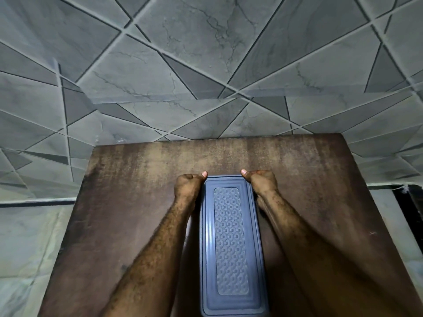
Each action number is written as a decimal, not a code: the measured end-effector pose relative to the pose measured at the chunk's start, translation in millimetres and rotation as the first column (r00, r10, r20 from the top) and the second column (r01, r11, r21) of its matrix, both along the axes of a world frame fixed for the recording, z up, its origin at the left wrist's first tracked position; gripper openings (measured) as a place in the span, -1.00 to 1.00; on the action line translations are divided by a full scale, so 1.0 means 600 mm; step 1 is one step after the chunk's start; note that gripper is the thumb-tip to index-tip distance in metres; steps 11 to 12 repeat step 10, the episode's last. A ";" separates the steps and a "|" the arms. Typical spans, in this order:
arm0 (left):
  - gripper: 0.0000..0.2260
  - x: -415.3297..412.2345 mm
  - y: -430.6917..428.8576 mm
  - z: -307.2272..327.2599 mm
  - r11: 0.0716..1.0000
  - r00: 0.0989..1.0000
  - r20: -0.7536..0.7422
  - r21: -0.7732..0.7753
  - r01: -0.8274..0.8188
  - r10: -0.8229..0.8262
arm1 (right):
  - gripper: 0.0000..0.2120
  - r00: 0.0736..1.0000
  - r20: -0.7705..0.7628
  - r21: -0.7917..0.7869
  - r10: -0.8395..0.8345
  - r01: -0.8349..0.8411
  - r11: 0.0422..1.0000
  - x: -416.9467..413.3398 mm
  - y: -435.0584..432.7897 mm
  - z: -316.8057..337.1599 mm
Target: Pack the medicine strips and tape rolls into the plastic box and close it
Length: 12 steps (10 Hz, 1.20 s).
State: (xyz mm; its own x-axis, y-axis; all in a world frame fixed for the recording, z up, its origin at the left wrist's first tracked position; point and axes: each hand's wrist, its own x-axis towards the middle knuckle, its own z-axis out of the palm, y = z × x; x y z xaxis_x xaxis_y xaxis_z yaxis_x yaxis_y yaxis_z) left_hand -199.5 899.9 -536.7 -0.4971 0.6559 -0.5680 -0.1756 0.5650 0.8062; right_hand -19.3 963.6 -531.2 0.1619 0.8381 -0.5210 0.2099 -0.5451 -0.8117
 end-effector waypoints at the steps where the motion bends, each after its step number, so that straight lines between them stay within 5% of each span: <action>1: -0.76 0.001 -0.020 0.010 1.000 0.999 -0.021 0.012 0.027 -0.027 | -0.79 0.996 -0.068 -0.001 0.061 -0.061 0.998 0.014 -0.013 0.011; 4: -0.93 0.020 -0.133 0.023 0.997 0.985 0.154 -0.011 0.076 -0.073 | -0.94 0.940 -0.338 -0.114 0.048 -0.092 0.989 0.081 -0.127 -0.005; 6: -0.80 0.024 -0.129 0.001 0.999 1.000 -0.013 -0.048 -0.002 0.001 | -0.80 0.993 -0.090 -0.048 0.071 -0.076 0.996 0.071 -0.121 -0.032; 8: -0.87 0.034 -0.135 0.006 0.999 0.985 -0.170 0.010 0.044 -0.042 | -0.95 0.989 -0.083 -0.046 0.123 -0.127 0.991 0.071 -0.120 -0.001; 10: -0.50 0.030 -0.110 0.072 0.948 0.804 -0.528 -0.006 0.318 -0.273 | -0.73 0.935 0.197 0.092 0.295 -0.318 0.944 0.075 -0.108 0.053; 12: -0.50 0.030 -0.110 0.072 0.948 0.804 -0.528 -0.006 0.318 -0.273 | -0.73 0.935 0.197 0.092 0.295 -0.318 0.944 0.075 -0.108 0.053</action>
